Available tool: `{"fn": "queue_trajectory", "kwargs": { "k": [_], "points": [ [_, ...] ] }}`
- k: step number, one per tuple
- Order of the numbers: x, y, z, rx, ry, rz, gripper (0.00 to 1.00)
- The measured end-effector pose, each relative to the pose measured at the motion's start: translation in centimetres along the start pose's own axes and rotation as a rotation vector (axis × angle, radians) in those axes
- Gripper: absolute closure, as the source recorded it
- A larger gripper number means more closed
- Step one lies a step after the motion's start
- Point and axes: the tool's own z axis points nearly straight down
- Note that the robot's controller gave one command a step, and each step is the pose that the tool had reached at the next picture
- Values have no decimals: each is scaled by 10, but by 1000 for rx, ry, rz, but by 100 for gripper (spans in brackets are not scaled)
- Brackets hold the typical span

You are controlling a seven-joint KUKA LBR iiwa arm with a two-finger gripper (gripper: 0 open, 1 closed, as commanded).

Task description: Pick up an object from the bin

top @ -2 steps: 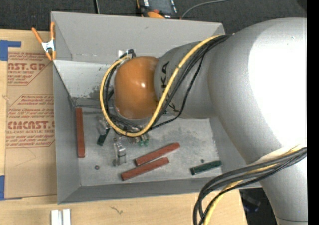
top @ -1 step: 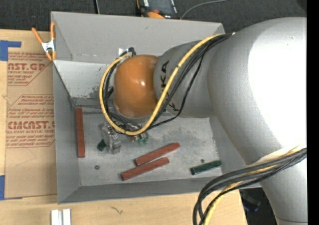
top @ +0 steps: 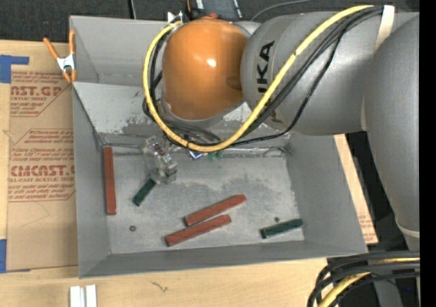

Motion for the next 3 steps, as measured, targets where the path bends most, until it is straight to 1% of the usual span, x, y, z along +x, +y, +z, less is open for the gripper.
{"fn": "queue_trajectory", "kwargs": {
  "k": [1,2,3],
  "points": [
    [2,0,4,-3,7,2,0],
    [-10,-24,142,-4,14,-138,0],
    [-12,-24,136,-4,8,-137,100]
  ]
}}
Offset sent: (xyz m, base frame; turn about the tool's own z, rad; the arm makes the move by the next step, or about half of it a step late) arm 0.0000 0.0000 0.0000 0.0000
